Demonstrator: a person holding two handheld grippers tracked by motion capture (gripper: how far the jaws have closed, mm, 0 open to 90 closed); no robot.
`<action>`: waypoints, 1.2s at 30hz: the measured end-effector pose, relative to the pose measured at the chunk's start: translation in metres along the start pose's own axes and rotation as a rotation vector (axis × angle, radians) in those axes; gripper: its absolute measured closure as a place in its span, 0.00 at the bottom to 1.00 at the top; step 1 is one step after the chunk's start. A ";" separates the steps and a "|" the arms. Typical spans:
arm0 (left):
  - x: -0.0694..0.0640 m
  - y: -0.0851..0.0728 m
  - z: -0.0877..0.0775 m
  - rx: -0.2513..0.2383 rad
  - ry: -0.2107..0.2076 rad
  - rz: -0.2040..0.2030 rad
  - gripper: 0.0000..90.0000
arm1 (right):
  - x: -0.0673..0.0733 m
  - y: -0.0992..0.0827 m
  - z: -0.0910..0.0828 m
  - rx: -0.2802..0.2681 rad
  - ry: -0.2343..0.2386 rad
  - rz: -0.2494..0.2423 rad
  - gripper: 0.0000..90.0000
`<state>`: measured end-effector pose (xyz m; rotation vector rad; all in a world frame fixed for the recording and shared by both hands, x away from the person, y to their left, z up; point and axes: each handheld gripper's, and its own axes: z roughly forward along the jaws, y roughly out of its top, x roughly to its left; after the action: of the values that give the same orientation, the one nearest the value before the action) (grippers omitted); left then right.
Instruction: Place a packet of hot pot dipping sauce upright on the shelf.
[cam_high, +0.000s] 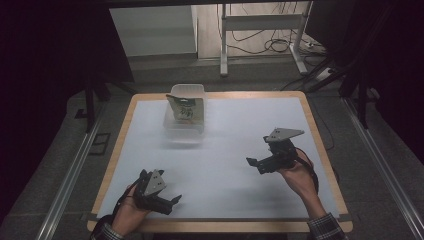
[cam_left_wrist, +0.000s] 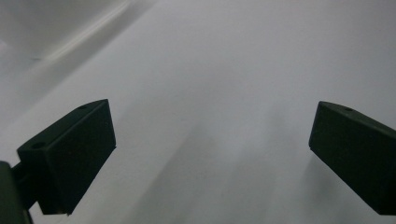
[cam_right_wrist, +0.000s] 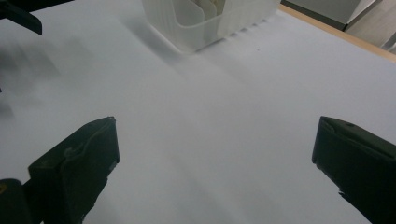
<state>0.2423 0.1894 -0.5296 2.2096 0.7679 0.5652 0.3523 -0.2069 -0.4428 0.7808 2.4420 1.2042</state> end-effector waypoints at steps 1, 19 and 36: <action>0.000 0.000 0.000 -0.004 -0.001 -0.006 0.01 | 0.000 -0.002 -0.001 0.001 -0.001 0.002 0.01; 0.000 0.000 0.001 -0.008 -0.010 -0.020 0.01 | 0.003 -0.039 -0.029 -0.028 -0.047 0.063 0.01; -0.001 -0.001 0.004 0.010 -0.009 -0.008 0.00 | -0.002 -0.088 -0.047 0.013 -0.120 0.115 0.01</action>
<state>0.2437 0.1873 -0.5332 2.2159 0.7758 0.5482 0.3013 -0.2815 -0.4845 0.9796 2.3386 1.1469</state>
